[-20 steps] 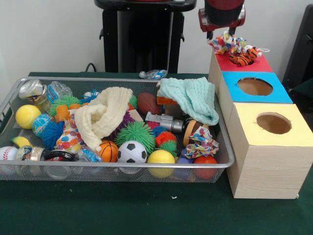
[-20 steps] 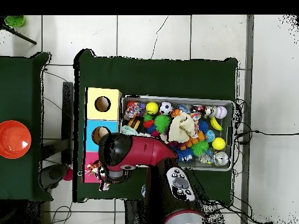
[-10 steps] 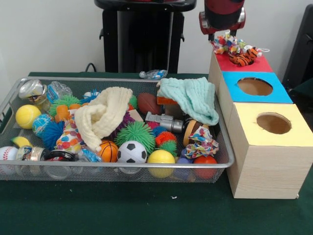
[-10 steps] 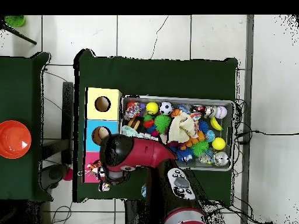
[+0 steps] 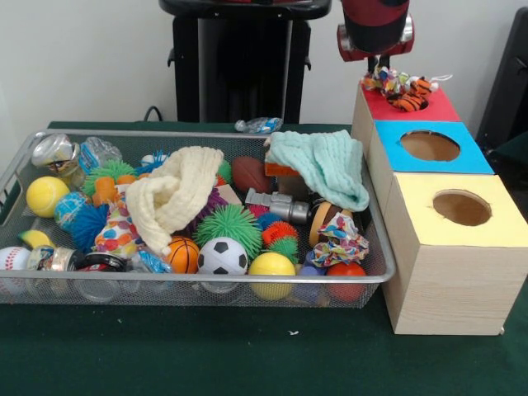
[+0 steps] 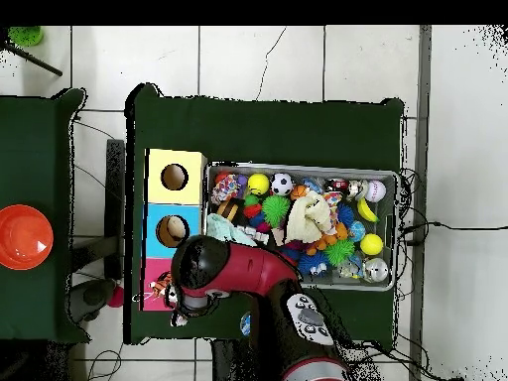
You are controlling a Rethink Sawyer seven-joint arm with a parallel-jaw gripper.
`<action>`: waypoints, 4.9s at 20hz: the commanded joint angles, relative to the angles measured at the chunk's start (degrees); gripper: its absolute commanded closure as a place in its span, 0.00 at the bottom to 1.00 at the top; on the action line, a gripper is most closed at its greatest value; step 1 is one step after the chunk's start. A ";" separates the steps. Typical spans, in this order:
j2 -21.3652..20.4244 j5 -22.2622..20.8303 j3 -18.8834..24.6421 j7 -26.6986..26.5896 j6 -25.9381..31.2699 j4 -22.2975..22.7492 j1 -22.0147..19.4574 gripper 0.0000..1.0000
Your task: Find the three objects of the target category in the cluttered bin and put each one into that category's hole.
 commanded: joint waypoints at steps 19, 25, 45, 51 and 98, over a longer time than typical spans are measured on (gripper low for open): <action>-5.17 -19.54 -5.22 3.34 -0.17 -18.31 5.91 1.00; -5.68 -22.68 -4.22 2.11 0.26 -18.96 5.56 1.00; -10.72 -16.67 -0.40 2.92 17.06 -22.87 3.32 1.00; -11.26 -3.64 2.69 5.97 18.24 -16.94 1.48 1.00; -6.91 6.51 4.16 2.83 -5.00 2.77 -0.04 1.00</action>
